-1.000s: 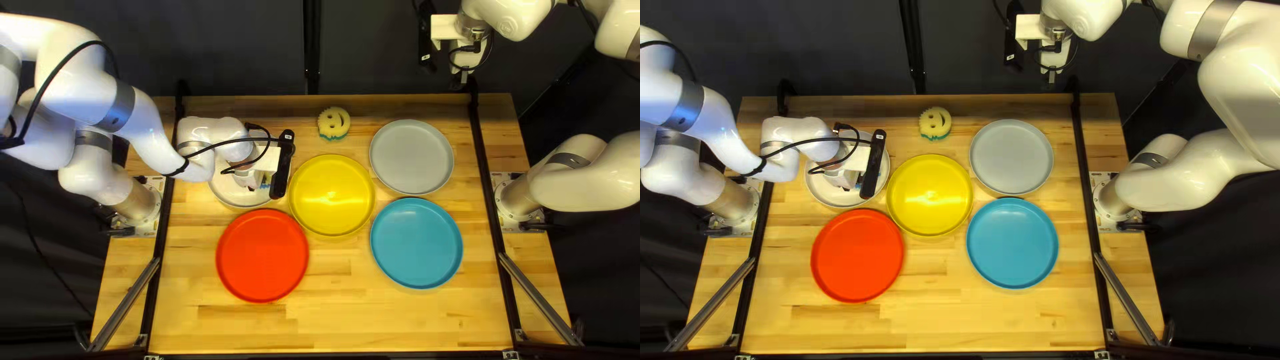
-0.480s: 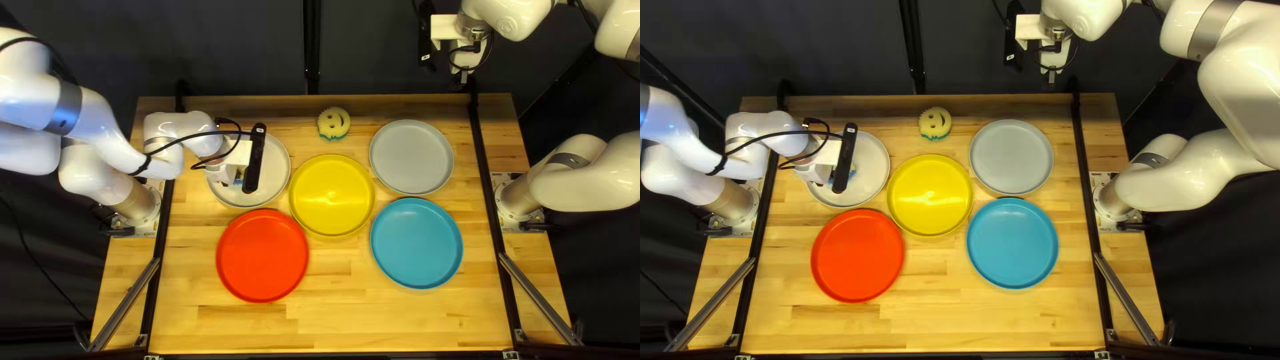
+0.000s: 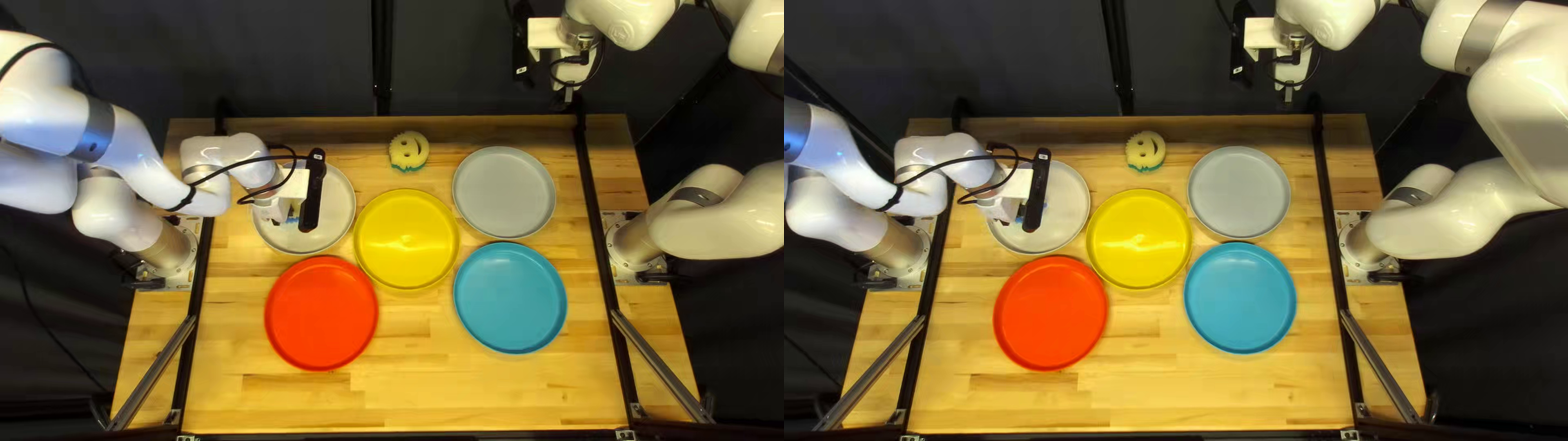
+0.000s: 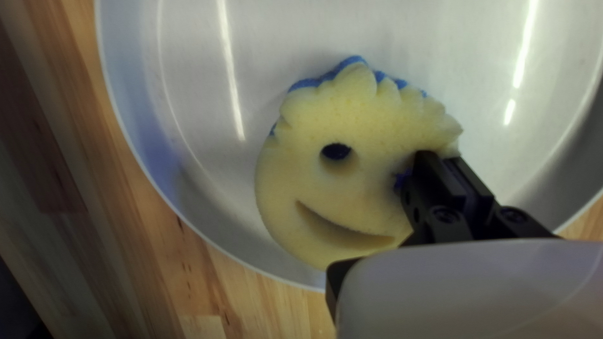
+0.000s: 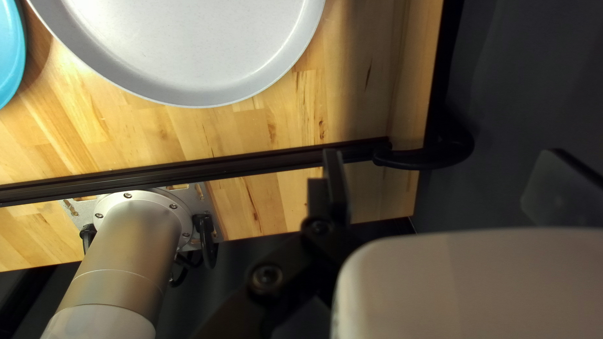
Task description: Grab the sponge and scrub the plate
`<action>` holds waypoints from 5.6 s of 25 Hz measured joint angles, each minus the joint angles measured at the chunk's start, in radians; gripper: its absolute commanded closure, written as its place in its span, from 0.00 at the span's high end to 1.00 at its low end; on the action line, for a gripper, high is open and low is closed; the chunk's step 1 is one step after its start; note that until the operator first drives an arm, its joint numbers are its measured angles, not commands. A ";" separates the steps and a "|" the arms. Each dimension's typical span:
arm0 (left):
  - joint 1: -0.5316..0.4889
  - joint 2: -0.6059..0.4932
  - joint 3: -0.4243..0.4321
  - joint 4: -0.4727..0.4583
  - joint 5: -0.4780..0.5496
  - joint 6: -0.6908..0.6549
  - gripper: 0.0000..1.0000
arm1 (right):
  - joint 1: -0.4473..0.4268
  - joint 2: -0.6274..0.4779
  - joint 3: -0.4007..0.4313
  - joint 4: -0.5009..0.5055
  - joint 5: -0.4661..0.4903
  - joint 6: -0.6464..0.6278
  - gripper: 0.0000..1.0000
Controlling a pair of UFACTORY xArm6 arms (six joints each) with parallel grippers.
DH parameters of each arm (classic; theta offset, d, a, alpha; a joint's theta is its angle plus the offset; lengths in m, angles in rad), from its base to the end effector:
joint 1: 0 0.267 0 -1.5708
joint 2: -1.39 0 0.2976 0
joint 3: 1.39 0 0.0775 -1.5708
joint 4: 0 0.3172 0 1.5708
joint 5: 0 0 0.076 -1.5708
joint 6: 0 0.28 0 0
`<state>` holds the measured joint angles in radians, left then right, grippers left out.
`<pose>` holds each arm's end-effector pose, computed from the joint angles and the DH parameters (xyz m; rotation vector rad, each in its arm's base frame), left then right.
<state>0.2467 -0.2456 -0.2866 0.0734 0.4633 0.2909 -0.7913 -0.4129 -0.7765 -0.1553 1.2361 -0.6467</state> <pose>0.2935 0.0782 0.0559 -3.0837 0.1678 -0.0882 0.1977 -0.2527 0.2299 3.0532 -0.1376 -0.2004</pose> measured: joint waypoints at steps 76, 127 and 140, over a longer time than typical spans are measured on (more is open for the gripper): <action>0.040 0.157 -0.103 -0.094 -0.066 0.127 0.00 | 0.000 0.000 0.000 0.000 0.000 0.000 1.00; -0.109 -0.001 -0.020 0.003 -0.007 -0.066 0.00 | 0.000 0.000 0.000 0.000 0.000 0.000 1.00; -0.110 -0.180 0.133 -0.006 0.051 -0.089 0.00 | 0.000 0.000 0.000 0.000 0.000 0.000 1.00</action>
<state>0.1363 -0.4258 -0.1532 0.0678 0.5144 0.2024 -0.7913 -0.4129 -0.7765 -0.1553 1.2361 -0.6467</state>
